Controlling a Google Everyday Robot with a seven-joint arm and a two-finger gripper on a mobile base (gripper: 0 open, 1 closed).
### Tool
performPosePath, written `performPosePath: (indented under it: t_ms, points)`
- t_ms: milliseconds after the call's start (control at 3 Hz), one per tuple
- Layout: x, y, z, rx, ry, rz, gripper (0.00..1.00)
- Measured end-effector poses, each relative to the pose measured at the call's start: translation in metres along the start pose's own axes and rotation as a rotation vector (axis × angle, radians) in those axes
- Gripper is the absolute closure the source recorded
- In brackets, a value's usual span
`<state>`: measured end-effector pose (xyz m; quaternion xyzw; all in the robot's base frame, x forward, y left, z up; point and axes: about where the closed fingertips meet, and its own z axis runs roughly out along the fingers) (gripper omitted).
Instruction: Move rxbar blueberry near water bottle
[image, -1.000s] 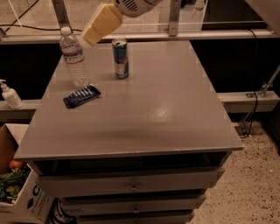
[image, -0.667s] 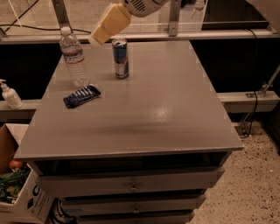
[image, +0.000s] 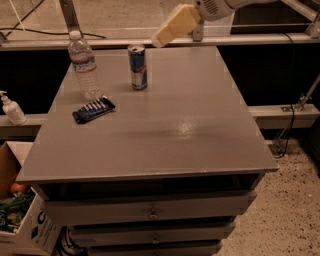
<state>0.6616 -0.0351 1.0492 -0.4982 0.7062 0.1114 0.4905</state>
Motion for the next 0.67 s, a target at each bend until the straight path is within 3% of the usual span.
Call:
performPosePath:
  t_ms: [333, 667]
  points:
    - [0.0317, -0.0262, -0.0489, 0.075, -0.029, 0.059, 0.00]
    - [0.0316, -0.0261, -0.0489, 0.075, -0.029, 0.059, 0.00]
